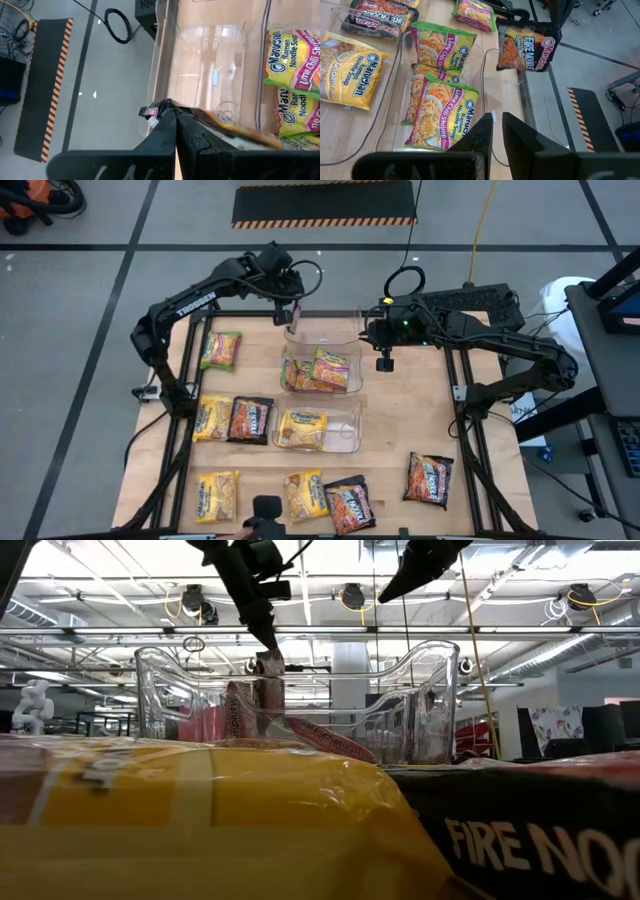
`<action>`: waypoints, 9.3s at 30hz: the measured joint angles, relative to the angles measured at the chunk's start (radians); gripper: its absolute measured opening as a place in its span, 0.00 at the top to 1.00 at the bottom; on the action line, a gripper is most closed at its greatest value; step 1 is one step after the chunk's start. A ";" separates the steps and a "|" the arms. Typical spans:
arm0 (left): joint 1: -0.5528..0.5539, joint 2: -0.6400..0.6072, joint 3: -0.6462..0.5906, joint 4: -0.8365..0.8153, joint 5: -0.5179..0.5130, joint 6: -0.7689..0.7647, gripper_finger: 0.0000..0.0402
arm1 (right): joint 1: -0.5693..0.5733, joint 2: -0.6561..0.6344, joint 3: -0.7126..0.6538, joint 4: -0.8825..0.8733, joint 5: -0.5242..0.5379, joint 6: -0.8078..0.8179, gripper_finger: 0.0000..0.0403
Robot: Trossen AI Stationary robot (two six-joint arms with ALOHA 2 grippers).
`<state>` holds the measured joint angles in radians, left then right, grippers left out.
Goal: Sort Maruchan noodles
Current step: Put the black noodle pack into the top transparent bin
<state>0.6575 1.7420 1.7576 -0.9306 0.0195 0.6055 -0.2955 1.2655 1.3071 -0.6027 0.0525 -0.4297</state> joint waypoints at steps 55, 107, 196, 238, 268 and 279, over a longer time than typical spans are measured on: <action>-0.004 0.000 0.000 -0.063 0.118 -0.024 1.00 | 0.000 0.000 0.000 0.001 -0.001 -0.001 0.91; 0.115 0.002 -0.191 0.003 0.059 0.096 0.96 | 0.000 0.000 0.000 0.002 -0.001 -0.002 0.91; -0.438 -0.763 -0.175 -0.540 0.159 -0.584 0.88 | 0.004 -0.227 -0.004 -0.914 -0.506 1.062 0.68; -0.481 -0.763 -0.175 -0.523 0.159 -0.584 0.88 | 0.284 -0.242 -0.598 -0.603 -0.590 1.178 0.69; -0.481 -0.763 -0.175 -0.524 0.159 -0.558 0.88 | 0.561 -0.242 -0.832 -0.190 -0.652 1.391 0.70; -0.481 -0.763 -0.175 -0.524 0.159 -0.557 0.88 | 0.634 -0.242 -0.908 -0.079 -0.652 1.489 0.70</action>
<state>0.1768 0.9794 1.5829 -1.4544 0.1784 0.0483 0.3390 1.0237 0.3990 -0.6822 -0.5999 1.0597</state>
